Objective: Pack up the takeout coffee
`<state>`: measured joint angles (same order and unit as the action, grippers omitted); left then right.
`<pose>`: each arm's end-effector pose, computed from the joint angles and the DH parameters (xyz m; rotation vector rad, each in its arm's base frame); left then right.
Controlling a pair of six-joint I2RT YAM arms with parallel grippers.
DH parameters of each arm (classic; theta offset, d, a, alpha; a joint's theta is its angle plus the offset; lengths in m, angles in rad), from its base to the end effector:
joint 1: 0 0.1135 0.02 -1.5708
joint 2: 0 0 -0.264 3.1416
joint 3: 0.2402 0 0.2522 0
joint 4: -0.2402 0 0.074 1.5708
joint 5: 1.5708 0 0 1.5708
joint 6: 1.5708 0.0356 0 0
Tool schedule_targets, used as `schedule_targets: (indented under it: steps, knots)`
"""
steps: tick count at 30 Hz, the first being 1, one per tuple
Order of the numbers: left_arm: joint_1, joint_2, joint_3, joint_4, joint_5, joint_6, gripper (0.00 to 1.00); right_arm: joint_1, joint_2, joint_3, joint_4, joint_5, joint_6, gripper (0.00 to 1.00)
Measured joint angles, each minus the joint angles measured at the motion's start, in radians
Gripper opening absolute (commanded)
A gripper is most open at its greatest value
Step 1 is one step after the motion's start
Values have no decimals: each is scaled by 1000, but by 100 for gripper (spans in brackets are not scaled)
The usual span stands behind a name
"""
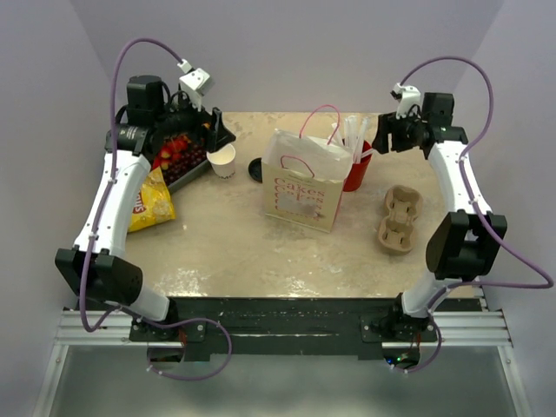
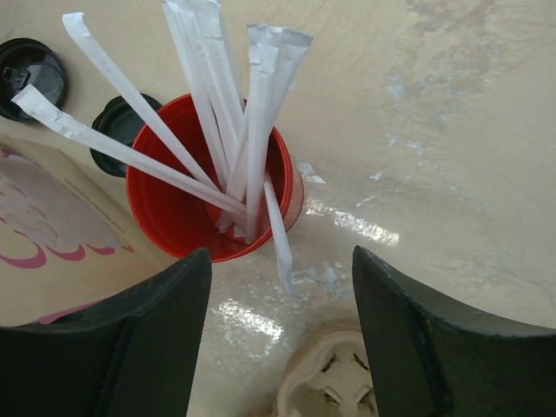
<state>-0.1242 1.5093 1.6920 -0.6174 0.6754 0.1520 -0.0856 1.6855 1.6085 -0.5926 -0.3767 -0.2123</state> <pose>0.3208 -0.0625 0.4376 0.6883 1.8366 -0.6550 0.3828 -0.0197 0.3503 -0.3399 2.1711 0.2554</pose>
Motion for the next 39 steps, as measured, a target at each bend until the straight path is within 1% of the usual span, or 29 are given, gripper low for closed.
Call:
schedule_targets:
  steps: [2,5,8,9,11,12,14,15,18,23,26,29,34,39]
  knots:
    - [0,16,2,-12,-11,19,96,-1,21,-7,6,-26,8,56]
    - [0,43,14,-35,-24,40,96,-5,46,-7,11,-62,18,54]
    - [0,63,20,-45,-29,51,96,-7,60,-7,11,-80,36,47]
    - [0,67,21,-46,-30,51,96,-7,60,-7,11,-84,40,38]
    - [0,74,21,-46,-30,51,96,-7,59,-7,15,-90,54,32]
    - [0,77,22,-47,-30,51,96,-7,58,-7,19,-92,62,26]
    - [0,82,27,-47,-31,51,96,-7,58,-7,24,-91,76,21]
    - [0,84,30,-47,-31,51,96,-7,58,-7,27,-91,77,15]
    - [0,86,36,-44,-30,51,96,-7,58,-7,38,-87,89,4]
    - [0,86,40,-43,-29,50,96,-7,46,-7,37,-80,90,1]
    - [0,86,40,-42,-24,50,96,-7,16,2,24,-64,85,0]
    - [0,86,40,-41,-13,48,96,-7,-32,47,-11,-50,78,0]
    - [0,84,40,-35,14,39,96,-7,-175,139,-48,-23,71,0]
    - [0,46,27,-27,41,18,96,-7,-370,144,-40,-24,69,0]
